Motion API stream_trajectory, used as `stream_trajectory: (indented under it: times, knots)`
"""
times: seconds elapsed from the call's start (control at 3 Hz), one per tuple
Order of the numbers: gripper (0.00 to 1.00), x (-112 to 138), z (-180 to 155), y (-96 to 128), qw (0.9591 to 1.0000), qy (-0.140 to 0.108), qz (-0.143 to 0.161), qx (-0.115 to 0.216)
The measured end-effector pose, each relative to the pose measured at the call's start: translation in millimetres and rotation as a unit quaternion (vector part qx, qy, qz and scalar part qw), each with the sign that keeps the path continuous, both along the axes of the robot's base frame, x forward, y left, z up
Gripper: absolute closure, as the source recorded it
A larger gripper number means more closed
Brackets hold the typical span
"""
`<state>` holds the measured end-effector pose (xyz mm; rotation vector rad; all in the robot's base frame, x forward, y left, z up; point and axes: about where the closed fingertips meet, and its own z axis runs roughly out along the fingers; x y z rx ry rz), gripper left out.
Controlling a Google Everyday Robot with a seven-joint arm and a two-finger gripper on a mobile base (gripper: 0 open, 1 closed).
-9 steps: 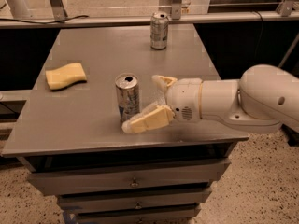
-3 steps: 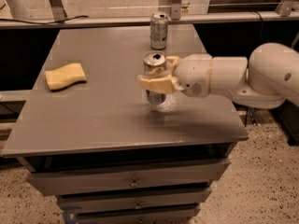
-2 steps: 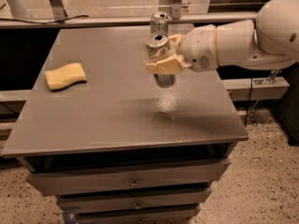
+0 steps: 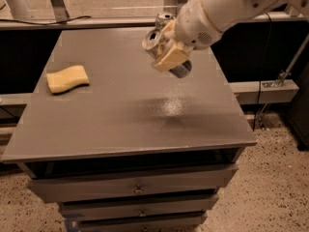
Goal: Knock redbull can over
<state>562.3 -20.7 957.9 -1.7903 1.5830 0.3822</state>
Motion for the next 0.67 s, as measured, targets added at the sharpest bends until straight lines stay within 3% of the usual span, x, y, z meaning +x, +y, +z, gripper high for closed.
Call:
stream_trajectory:
  times: [0.33,0.67]
  knots:
    - [1.0,-6.7,-39.7,26.0,0.9916,0.01,0.041,-0.122]
    - [1.0,-9.0,-87.9,41.2,0.9704,0.026,0.062,-0.232]
